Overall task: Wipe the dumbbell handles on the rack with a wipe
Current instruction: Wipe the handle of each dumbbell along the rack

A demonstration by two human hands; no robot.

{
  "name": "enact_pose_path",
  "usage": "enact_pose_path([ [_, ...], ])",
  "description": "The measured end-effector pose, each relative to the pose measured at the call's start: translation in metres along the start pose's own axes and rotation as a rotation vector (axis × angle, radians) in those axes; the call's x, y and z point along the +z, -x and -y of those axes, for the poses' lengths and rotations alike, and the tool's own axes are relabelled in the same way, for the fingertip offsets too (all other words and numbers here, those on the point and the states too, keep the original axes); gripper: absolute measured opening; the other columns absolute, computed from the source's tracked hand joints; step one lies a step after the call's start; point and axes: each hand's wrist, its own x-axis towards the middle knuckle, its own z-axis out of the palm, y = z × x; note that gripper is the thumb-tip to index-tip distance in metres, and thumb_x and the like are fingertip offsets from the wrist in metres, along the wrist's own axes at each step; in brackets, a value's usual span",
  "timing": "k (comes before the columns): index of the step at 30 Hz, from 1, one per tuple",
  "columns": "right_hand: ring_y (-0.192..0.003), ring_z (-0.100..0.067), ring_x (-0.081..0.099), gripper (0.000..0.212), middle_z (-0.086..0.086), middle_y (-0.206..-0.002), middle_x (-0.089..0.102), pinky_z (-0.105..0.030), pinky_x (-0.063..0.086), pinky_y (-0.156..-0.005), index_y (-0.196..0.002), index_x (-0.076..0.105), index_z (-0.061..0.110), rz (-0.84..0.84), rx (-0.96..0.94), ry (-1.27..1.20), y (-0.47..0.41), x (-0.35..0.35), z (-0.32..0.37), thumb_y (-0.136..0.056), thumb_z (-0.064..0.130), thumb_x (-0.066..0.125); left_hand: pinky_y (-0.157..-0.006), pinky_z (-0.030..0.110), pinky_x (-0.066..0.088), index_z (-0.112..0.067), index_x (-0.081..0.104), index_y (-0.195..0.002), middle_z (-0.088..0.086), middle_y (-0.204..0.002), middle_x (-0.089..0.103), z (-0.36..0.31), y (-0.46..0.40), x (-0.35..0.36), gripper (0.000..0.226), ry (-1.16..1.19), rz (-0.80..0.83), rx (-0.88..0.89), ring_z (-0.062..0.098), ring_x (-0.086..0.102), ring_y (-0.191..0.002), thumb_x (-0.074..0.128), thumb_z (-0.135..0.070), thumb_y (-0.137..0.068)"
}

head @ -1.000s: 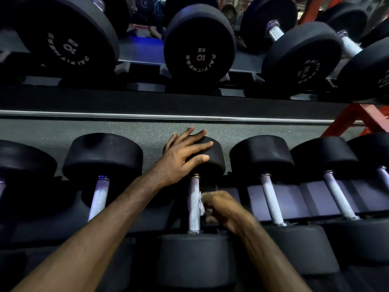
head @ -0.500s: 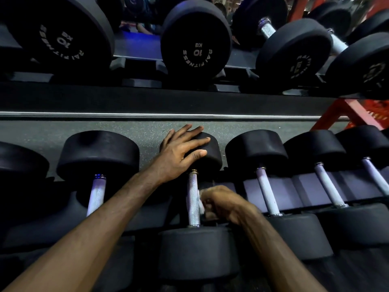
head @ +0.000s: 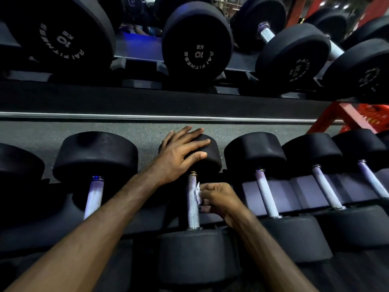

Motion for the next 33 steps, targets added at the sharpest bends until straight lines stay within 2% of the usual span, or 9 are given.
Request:
enact_pose_path([
  [3, -0.061, -0.017, 0.049, 0.015, -0.023, -0.084, 0.062, -0.03, 0.053, -0.062, -0.097, 0.074, -0.005, 0.091, 0.099, 0.014, 0.013, -0.01, -0.009, -0.091, -0.005, 0.06, -0.131, 0.048, 0.002, -0.043, 0.059, -0.149, -0.02, -0.17, 0.033, 0.001, 0.0, 0.001, 0.06, -0.009, -0.006, -0.002, 0.007, 0.015, -0.162, 0.038, -0.07, -0.099],
  [6, -0.064, -0.018, 0.049, 0.016, -0.019, -0.082, 0.064, -0.032, 0.044, -0.069, -0.091, 0.075, -0.007, 0.026, 0.052, -0.056, 0.0, -0.003, -0.005, -0.083, 0.004, 0.067, -0.131, 0.048, 0.002, -0.043, 0.058, -0.149, -0.019, -0.17, 0.033, 0.001, 0.0, 0.002, 0.06, -0.015, -0.007, 0.0, 0.007, 0.015, -0.162, 0.037, -0.069, -0.1],
  [10, -0.053, -0.017, 0.045, 0.013, -0.018, -0.071, 0.055, -0.031, 0.037, -0.06, -0.082, 0.071, 0.004, -0.092, -0.001, -0.014, -0.012, 0.011, -0.002, -0.081, 0.007, 0.058, -0.131, 0.046, 0.001, -0.044, 0.057, -0.15, -0.019, -0.171, 0.032, 0.002, 0.0, 0.003, 0.059, -0.017, -0.007, 0.008, 0.007, 0.014, -0.162, 0.037, -0.069, -0.1],
  [15, -0.046, -0.019, 0.052, 0.022, -0.018, -0.065, 0.057, -0.022, 0.042, -0.045, -0.079, 0.071, 0.0, 0.08, 0.121, 0.265, 0.01, -0.002, -0.003, -0.076, -0.004, 0.049, -0.131, 0.047, 0.002, -0.043, 0.058, -0.149, -0.019, -0.17, 0.033, 0.001, 0.0, 0.003, 0.06, -0.006, -0.011, 0.007, 0.007, 0.014, -0.162, 0.037, -0.07, -0.099],
  [20, -0.07, -0.022, 0.057, 0.017, -0.012, -0.077, 0.063, -0.04, 0.049, -0.076, -0.078, 0.07, 0.012, -0.007, 0.12, -0.177, -0.01, 0.008, 0.007, -0.065, 0.011, 0.059, -0.131, 0.048, 0.001, -0.045, 0.056, -0.15, -0.021, -0.17, 0.031, 0.003, 0.0, 0.003, 0.06, -0.015, -0.007, 0.007, 0.006, 0.013, -0.162, 0.036, -0.07, -0.1],
  [24, -0.079, -0.025, 0.07, 0.014, -0.011, -0.086, 0.073, -0.041, 0.057, -0.086, -0.095, 0.073, 0.008, 0.169, 0.271, -0.071, 0.0, 0.011, 0.004, -0.089, 0.021, 0.076, -0.131, 0.046, 0.0, -0.043, 0.057, -0.15, -0.02, -0.17, 0.031, 0.001, 0.0, 0.001, 0.063, -0.021, 0.0, 0.003, 0.007, 0.014, -0.162, 0.035, -0.071, -0.099],
  [28, -0.061, -0.021, 0.063, 0.015, -0.009, -0.069, 0.065, -0.037, 0.057, -0.067, -0.082, 0.066, 0.005, 0.131, 0.178, -0.042, -0.013, 0.03, 0.011, -0.086, 0.004, 0.08, -0.13, 0.045, 0.0, -0.044, 0.058, -0.149, -0.02, -0.17, 0.032, 0.001, 0.0, 0.002, 0.062, -0.023, -0.011, 0.005, 0.007, 0.014, -0.162, 0.035, -0.072, -0.099],
  [31, -0.058, -0.026, 0.065, 0.008, -0.015, -0.068, 0.064, -0.043, 0.06, -0.065, -0.089, 0.061, 0.0, -0.002, 0.101, 0.034, -0.023, 0.035, 0.011, -0.092, -0.004, 0.066, -0.13, 0.045, 0.0, -0.044, 0.058, -0.149, -0.019, -0.17, 0.032, 0.002, 0.0, 0.002, 0.062, -0.026, -0.014, 0.006, 0.006, 0.014, -0.162, 0.035, -0.071, -0.099],
  [33, -0.06, -0.028, 0.069, 0.003, -0.017, -0.07, 0.067, -0.043, 0.063, -0.065, -0.092, 0.061, 0.0, 0.056, 0.155, 0.13, -0.014, 0.031, 0.007, -0.094, 0.0, 0.064, -0.13, 0.043, -0.002, -0.044, 0.058, -0.15, -0.019, -0.171, 0.032, 0.001, 0.0, 0.001, 0.063, -0.02, 0.001, 0.002, 0.006, 0.012, -0.162, 0.035, -0.071, -0.098],
])
